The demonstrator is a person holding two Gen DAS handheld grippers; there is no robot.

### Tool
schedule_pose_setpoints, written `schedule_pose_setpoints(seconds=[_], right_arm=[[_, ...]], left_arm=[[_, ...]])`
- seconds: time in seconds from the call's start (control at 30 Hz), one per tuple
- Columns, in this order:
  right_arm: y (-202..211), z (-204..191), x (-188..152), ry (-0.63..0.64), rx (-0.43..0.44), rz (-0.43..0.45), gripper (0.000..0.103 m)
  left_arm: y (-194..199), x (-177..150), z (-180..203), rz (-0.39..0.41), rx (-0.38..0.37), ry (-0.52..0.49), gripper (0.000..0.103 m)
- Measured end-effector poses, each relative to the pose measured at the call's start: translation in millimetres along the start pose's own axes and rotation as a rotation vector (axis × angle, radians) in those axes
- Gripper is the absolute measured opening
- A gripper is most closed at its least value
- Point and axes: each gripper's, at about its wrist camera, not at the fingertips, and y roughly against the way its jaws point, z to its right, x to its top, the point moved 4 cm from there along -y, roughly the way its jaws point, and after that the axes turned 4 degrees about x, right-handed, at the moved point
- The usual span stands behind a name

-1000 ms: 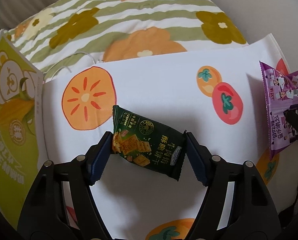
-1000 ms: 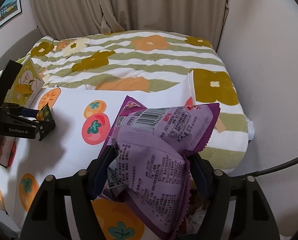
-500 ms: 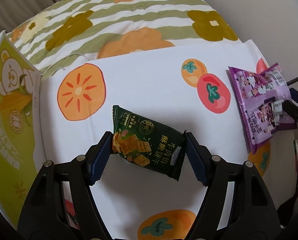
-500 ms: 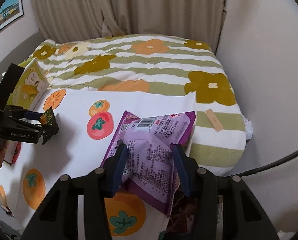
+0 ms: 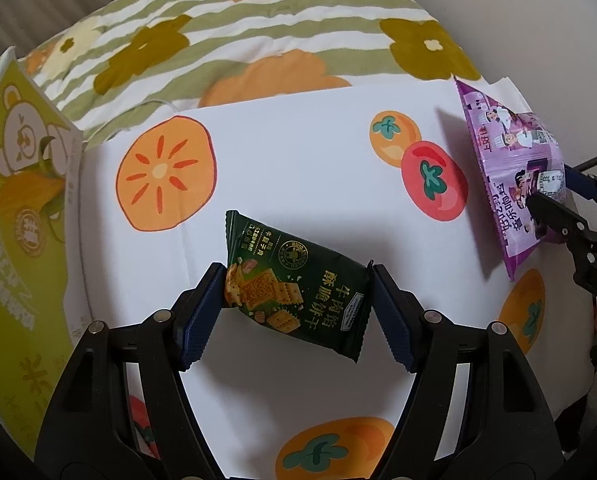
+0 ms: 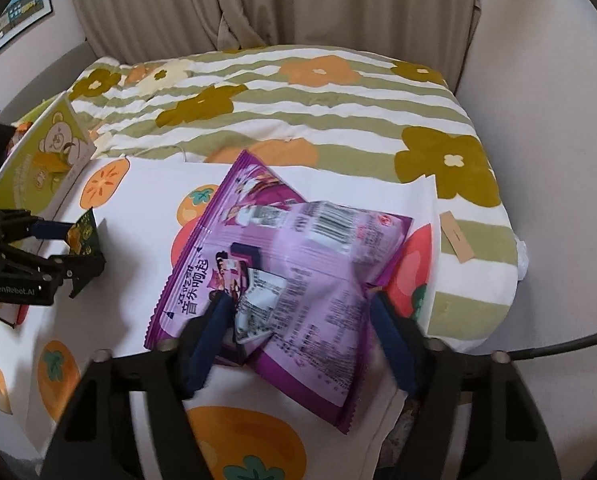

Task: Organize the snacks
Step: 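Carry both snacks over the green box and open both tools to drop them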

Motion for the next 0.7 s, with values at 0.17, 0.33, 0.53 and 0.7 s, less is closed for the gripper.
schedule_pose_setpoints(seconds=[0.17, 0.33, 0.53, 0.7], right_arm=[[7, -3, 3, 0.012, 0.024, 0.039, 0.042], [15, -4, 5, -0.01, 0.039, 0.055, 0.041], [42, -10, 19, -0.005, 0.043, 0.1, 0.041], [79, -30, 46, 0.036, 0.05, 0.172, 0.041]], left_arm=[[5, 2, -3, 0.006, -0.001, 0.01, 0.069], [18, 5, -6, 0.026, -0.008, 0.019, 0.069], [56, 13, -12, 0.074, -0.018, 0.037, 0.069], [107, 21, -25, 0.158, -0.022, 0.059, 0.069]])
